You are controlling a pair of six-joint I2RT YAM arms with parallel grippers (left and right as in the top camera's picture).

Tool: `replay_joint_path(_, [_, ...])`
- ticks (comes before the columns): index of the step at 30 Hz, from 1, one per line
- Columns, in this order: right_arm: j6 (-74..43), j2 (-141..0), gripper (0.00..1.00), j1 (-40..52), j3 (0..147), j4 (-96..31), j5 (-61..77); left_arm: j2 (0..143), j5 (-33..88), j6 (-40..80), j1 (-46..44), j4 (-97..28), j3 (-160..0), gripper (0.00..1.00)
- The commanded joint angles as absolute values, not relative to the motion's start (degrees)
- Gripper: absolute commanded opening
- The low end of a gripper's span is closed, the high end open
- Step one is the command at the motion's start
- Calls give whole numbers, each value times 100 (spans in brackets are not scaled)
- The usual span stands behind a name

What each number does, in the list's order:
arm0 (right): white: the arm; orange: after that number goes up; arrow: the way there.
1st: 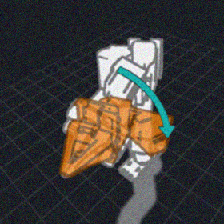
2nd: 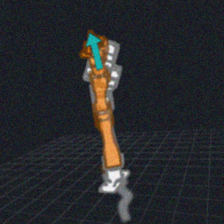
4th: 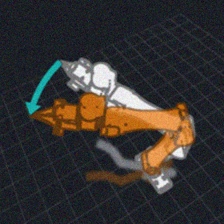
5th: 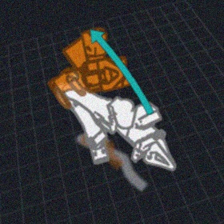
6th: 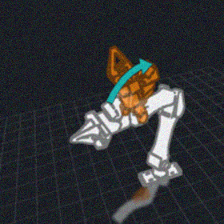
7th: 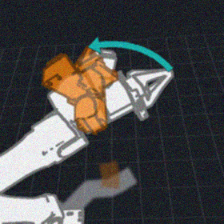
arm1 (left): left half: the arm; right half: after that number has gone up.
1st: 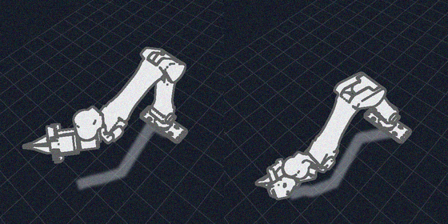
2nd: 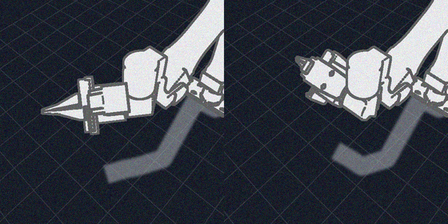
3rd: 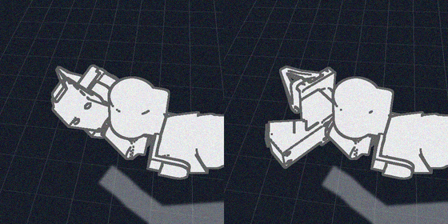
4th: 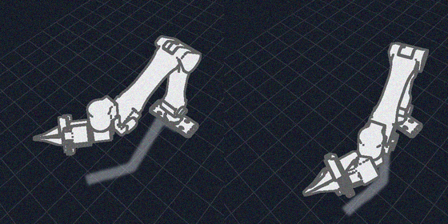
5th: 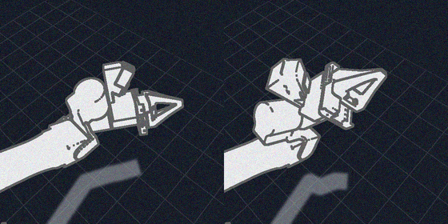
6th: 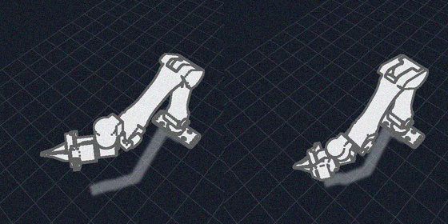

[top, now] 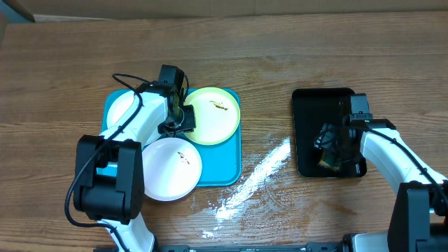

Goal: Clean dirty plates on tray and stack at the side
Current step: 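Reach the left gripper to the yellow plate rim and grip it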

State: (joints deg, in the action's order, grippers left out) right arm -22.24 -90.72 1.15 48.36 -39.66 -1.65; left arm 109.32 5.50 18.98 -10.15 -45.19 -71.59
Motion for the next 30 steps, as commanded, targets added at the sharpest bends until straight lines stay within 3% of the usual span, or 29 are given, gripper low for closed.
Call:
replay_joint_path(1, [-2235, -9078, 75, 99, 4794, -3955, -119, 10967, 530, 1741, -1055, -4604, -7140, 33])
replay_joint_path(11, [-2235, -9078, 75, 99, 4720, -3903, -121, 10978, 209, 1977, -1055, -4650, -7137, 34])
replay_joint_path(15, [-2235, -9078, 75, 99, 4720, -3903, -121, 10989, 132, 1977, -1055, -4648, -7137, 42])
replay_joint_path(22, [-2235, -9078, 75, 99, 4720, -3903, -121, 11039, 104, 1979, -1055, -4484, -7052, 40])
replay_joint_path(25, [-2235, -9078, 76, 99, 4720, -3922, -119, 11039, 104, 1977, -1055, -4259, -6904, 34])
replay_joint_path(27, [-2235, -9078, 76, 99, 4720, -3948, -119, 11037, 104, 1975, -1055, -4250, -6906, 24])
replay_joint_path(29, [-2235, -9078, 72, 99, 4720, -3944, -117, 11037, 104, 1973, -1055, -4235, -6906, 17])
replay_joint_path(30, [-2235, -9078, 65, 99, 4720, -3946, -115, 11037, 104, 1973, -1052, -4235, -6906, 14])
